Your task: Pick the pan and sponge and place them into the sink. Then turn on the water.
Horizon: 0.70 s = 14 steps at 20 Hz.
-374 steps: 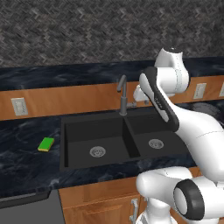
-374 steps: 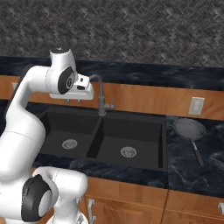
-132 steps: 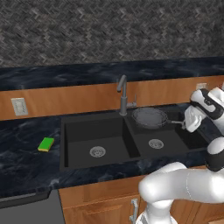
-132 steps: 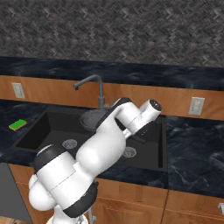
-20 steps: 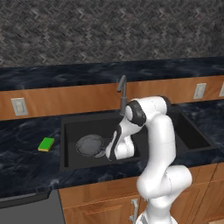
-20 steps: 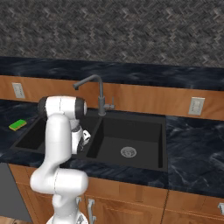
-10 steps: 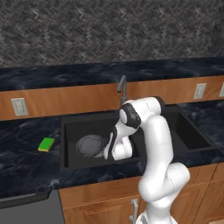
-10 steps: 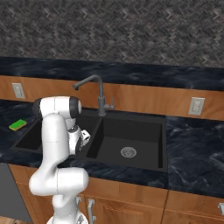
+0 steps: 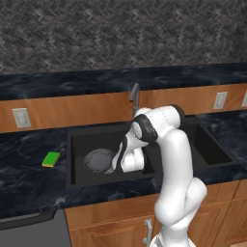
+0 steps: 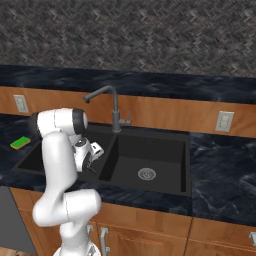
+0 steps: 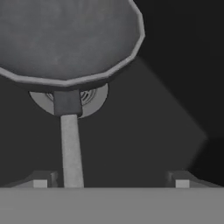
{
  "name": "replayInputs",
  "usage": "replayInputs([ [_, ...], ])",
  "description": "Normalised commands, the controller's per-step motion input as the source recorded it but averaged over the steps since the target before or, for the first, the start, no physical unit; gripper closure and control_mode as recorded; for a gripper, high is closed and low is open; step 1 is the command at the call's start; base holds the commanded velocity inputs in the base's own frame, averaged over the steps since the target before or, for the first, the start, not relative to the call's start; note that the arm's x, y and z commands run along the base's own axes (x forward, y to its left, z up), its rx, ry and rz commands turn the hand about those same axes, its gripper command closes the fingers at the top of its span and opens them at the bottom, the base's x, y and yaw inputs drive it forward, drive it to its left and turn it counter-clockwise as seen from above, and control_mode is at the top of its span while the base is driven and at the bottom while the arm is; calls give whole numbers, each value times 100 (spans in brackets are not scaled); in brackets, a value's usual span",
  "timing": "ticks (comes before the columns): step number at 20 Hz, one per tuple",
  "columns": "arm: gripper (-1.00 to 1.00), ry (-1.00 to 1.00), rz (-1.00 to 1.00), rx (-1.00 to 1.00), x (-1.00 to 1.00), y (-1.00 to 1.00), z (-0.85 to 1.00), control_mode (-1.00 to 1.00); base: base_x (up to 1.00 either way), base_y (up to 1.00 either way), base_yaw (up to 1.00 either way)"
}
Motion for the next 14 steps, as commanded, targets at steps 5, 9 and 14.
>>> replayInputs([
  [5,-100,-9,-3,0,2,0,70,-100,0,0,0],
  [9,-100,-6,-3,1,0,1,73,-100,0,0,0],
  [14,-100,-2,-4,2,-3,24,90,-100,0,0,0],
])
